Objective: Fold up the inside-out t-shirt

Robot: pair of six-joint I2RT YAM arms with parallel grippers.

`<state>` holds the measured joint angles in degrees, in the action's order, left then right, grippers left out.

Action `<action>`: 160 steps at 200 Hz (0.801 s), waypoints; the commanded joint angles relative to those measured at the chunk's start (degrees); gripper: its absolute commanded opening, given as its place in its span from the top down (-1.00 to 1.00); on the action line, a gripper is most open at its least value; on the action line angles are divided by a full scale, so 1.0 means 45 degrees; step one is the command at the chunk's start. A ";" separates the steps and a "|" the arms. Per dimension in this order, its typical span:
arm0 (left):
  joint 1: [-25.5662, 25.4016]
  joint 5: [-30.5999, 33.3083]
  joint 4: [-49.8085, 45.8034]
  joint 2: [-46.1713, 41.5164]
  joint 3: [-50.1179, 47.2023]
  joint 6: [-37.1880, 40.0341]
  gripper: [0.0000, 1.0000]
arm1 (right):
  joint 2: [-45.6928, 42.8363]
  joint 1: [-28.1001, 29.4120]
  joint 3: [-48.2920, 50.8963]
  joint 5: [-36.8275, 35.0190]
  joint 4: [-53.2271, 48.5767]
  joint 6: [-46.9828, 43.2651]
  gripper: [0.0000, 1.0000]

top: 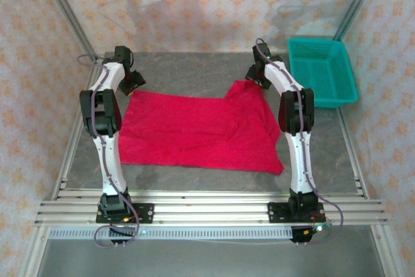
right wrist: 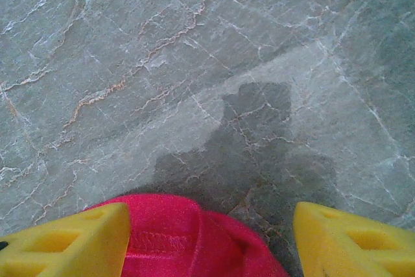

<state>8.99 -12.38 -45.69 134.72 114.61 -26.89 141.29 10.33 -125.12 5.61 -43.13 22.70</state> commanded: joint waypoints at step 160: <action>-0.0032 0.0115 -0.1368 -0.0041 0.1257 0.0058 1.00 | 0.1136 -0.0059 -0.3814 0.2410 -0.1118 -0.0981 1.00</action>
<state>8.99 -11.73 -48.93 137.19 118.85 -26.87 151.02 9.93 -140.51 13.23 -47.40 18.96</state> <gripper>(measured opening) 0.064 0.069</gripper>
